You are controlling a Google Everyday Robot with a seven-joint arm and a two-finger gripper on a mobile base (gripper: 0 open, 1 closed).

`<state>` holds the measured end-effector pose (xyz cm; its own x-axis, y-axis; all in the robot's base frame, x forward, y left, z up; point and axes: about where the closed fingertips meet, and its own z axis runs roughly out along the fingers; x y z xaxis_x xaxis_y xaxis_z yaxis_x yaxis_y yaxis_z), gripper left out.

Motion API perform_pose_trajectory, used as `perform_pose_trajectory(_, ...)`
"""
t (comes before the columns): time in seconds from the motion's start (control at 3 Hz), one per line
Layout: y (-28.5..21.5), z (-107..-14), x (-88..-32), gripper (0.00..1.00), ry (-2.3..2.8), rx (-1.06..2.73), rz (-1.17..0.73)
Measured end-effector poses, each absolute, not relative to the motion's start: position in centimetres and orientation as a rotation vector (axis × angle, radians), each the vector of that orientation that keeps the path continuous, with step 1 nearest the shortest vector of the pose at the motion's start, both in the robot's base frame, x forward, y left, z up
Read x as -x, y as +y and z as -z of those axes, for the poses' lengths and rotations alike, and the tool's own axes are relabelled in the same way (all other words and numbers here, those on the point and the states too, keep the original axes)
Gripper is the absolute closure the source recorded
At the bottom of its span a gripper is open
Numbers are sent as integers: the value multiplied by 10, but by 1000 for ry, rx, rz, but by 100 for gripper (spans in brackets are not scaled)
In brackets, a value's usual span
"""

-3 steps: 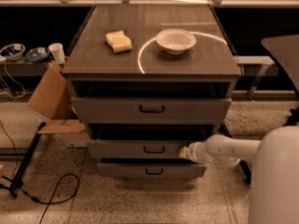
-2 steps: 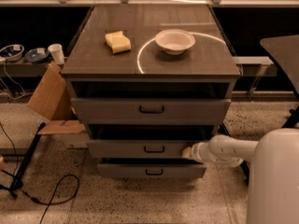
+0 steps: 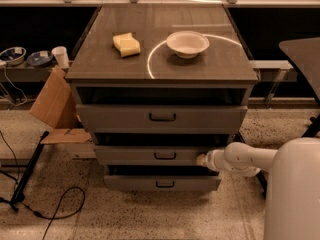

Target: Close middle drawer

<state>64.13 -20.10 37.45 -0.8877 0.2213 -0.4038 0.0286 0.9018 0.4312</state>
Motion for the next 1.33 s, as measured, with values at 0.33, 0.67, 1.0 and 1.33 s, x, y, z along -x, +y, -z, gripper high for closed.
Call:
perform_pose_trajectory(0.33, -204, -383, -658, 100, 2582, -177, -574)
perform_pose_trajectory(0.67, -205, -385, -658, 100, 2572, -176, -572)
perform_pose_trajectory(1.0, -206, -385, -656, 100, 2572, -176, -572)
perform_pose_trajectory(1.33, -209, -386, -657, 100, 2569, -174, -567)
